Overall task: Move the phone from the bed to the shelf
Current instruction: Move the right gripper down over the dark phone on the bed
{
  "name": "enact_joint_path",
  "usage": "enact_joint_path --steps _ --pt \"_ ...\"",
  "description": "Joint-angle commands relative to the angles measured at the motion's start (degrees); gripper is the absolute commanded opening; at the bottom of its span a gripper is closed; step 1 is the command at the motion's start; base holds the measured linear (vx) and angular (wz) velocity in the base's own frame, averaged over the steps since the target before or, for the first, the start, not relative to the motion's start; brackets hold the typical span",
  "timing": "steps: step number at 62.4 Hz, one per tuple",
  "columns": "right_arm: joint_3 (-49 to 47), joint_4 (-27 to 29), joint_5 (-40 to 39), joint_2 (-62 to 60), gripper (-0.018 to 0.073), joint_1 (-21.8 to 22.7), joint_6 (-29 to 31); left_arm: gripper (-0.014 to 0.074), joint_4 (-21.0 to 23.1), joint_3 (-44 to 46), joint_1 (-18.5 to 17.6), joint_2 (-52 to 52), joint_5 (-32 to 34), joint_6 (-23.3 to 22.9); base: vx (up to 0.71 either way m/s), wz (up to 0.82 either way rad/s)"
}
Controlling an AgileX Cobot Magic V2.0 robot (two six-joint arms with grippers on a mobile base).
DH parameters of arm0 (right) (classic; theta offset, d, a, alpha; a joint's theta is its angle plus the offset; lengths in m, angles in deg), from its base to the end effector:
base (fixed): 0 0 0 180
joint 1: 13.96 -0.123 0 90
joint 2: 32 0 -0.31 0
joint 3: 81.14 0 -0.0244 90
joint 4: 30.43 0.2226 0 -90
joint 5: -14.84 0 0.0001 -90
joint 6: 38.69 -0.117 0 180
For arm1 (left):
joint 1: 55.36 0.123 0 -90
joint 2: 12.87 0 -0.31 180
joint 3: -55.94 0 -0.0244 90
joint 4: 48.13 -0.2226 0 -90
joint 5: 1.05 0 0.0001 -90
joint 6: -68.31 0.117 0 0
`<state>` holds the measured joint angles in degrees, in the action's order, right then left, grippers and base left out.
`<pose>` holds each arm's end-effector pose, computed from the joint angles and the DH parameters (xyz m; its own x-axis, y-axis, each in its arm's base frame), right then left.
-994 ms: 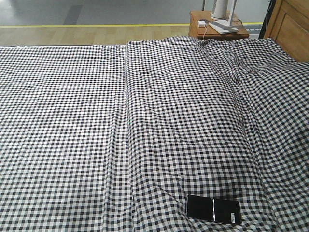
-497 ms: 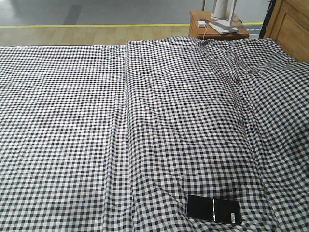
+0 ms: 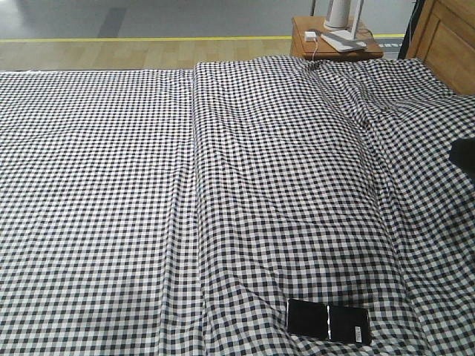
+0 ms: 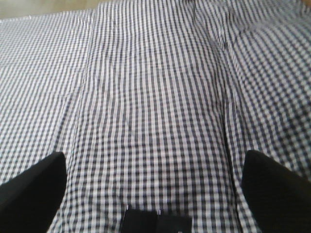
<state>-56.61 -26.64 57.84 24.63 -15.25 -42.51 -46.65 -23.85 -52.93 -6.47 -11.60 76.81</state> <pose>0.1423 0.0085 0.3746 -0.5636 0.1020 -0.8197 0.0049 0.9927 0.1202 0.0286 0.0007 0.1829 -0.1209 0.1176 -0.9857 -0.0230 0.9924 0.1213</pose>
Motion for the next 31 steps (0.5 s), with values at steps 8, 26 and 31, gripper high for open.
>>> enact_joint_path --steps 8,26,31 --pt "-9.03 -2.00 9.79 6.79 0.0680 0.30 -0.47 0.0001 0.52 1.22 -0.20 -0.77 4.15 -0.33 0.00 0.00" --pt "-12.81 -3.31 12.20 14.91 0.0662 11.37 2.90 0.0001 0.52 1.22 -0.20 -0.77 4.15 -0.33 0.00 0.00" --pt "-12.81 0.32 11.73 18.26 0.0659 16.84 7.39 0.0001 0.52 1.22 -0.20 -0.77 4.15 -0.33 0.00 0.00"
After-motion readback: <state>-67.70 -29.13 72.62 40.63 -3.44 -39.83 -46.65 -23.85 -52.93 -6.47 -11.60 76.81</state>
